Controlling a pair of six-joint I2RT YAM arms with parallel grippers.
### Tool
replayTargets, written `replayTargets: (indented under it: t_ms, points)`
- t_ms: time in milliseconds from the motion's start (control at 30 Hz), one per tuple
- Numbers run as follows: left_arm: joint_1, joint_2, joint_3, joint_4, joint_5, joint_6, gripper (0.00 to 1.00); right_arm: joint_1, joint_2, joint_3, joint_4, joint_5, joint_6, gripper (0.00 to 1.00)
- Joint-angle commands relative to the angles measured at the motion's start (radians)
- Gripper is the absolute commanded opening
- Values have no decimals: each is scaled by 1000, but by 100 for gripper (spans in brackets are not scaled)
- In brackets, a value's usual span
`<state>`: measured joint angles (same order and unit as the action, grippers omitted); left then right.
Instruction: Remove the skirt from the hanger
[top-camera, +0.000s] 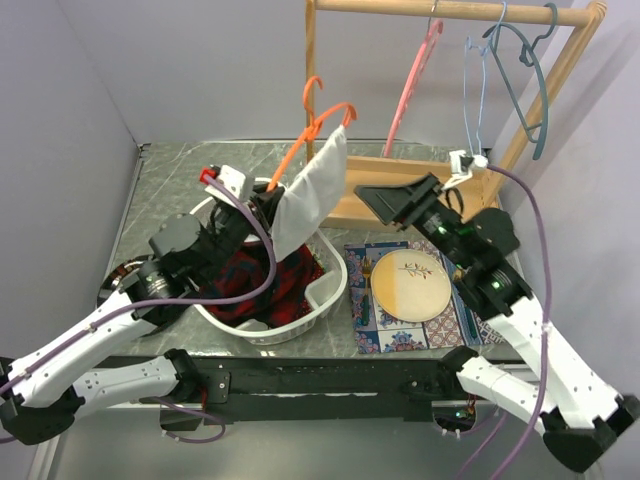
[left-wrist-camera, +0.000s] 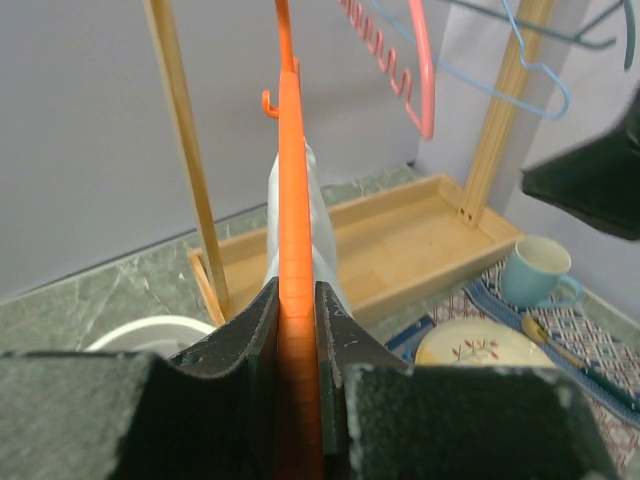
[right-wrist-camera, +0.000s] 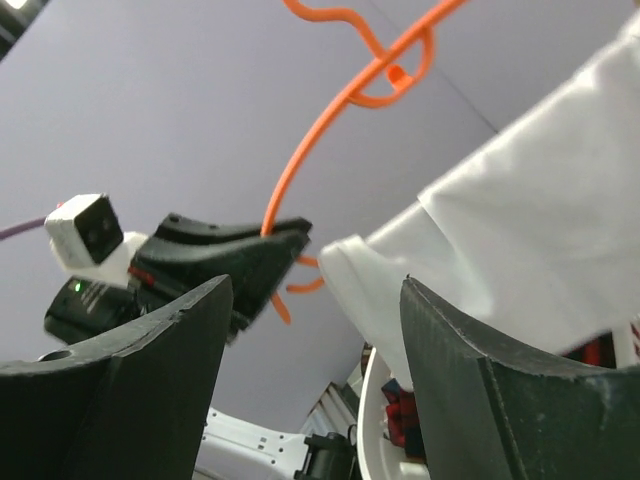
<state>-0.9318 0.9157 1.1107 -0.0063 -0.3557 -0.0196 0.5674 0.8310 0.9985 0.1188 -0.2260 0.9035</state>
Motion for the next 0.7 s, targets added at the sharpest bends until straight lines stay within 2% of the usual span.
replayTargets:
  t_ms: [0, 300, 467, 667]
  points:
    - [-22, -49, -55, 107, 21, -3, 1, 66, 62, 95, 90, 83, -15, 72]
    - [-32, -75, -71, 115, 27, -16, 1, 204, 242, 228, 113, 185, -11, 68]
    - [-32, -95, -88, 137, 12, -13, 1, 262, 319, 308, 12, 224, -44, 68]
    - [-33, -107, -89, 138, 20, -16, 1, 298, 379, 325, -11, 306, -20, 67]
